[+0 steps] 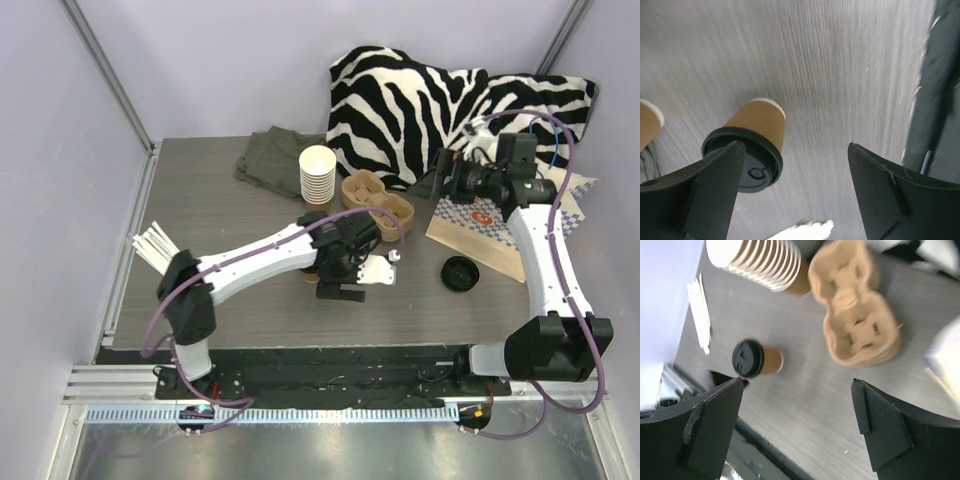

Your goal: Pack the takeout coffee

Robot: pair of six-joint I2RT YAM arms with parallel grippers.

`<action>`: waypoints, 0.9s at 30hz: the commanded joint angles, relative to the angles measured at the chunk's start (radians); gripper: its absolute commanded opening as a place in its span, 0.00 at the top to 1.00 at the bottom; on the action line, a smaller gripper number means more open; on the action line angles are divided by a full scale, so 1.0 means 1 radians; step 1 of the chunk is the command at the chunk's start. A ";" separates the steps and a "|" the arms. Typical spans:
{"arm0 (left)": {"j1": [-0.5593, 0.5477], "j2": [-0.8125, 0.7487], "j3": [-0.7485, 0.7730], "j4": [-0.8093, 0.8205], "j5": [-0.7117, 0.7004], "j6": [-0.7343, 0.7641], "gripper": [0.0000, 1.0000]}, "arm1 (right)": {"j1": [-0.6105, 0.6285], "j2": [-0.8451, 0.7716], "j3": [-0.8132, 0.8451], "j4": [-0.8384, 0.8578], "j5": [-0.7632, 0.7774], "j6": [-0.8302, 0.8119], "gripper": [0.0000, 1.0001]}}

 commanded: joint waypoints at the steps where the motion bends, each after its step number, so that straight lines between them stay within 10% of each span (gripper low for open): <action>1: -0.008 0.146 0.108 -0.168 -0.127 0.171 0.13 | -0.068 -0.006 0.116 0.007 -0.031 0.041 0.00; 27: -0.033 0.362 -0.014 0.031 -0.516 0.318 0.27 | -0.114 -0.027 0.068 0.081 -0.152 0.163 0.00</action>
